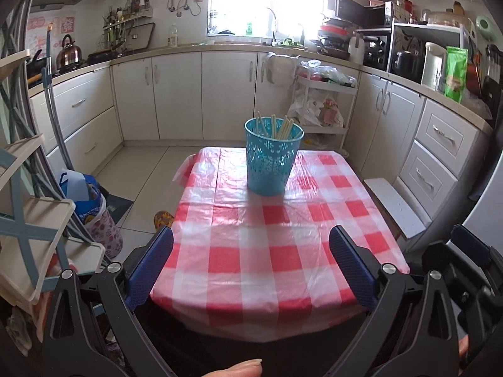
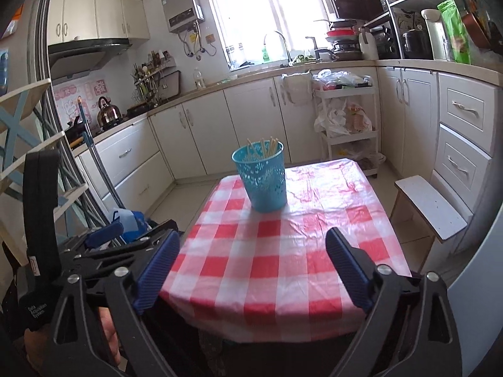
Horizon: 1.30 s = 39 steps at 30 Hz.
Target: Organize utensils
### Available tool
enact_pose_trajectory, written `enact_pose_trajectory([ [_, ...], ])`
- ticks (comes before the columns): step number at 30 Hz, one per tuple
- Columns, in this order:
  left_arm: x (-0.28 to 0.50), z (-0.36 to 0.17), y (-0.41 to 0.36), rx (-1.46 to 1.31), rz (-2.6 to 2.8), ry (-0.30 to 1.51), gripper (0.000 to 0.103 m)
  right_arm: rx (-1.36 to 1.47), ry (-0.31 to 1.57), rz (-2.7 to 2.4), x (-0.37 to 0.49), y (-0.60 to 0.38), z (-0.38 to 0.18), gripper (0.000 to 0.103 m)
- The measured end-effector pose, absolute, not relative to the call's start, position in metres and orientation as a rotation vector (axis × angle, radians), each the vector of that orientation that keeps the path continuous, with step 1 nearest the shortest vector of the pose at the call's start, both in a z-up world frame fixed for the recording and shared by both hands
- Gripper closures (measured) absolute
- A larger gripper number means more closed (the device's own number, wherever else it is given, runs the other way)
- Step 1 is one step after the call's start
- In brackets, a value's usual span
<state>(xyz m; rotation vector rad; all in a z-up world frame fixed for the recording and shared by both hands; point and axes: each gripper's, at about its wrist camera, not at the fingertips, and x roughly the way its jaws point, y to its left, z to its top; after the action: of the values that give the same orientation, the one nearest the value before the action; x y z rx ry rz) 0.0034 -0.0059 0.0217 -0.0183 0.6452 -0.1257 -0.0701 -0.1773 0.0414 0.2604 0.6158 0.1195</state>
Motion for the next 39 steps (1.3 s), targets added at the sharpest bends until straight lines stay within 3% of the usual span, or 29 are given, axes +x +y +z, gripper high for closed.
enact_pose_trajectory([
  [3,-0.004,0.020,-0.002,-0.020,-0.145,0.688,0.008,0.247,0.603,0.107,-0.086,-0.175,0.041,0.007],
  [39,-0.029,0.035,0.017,-0.042,-0.101,0.641,0.008,0.243,0.676,0.101,-0.098,-0.163,0.032,0.007],
])
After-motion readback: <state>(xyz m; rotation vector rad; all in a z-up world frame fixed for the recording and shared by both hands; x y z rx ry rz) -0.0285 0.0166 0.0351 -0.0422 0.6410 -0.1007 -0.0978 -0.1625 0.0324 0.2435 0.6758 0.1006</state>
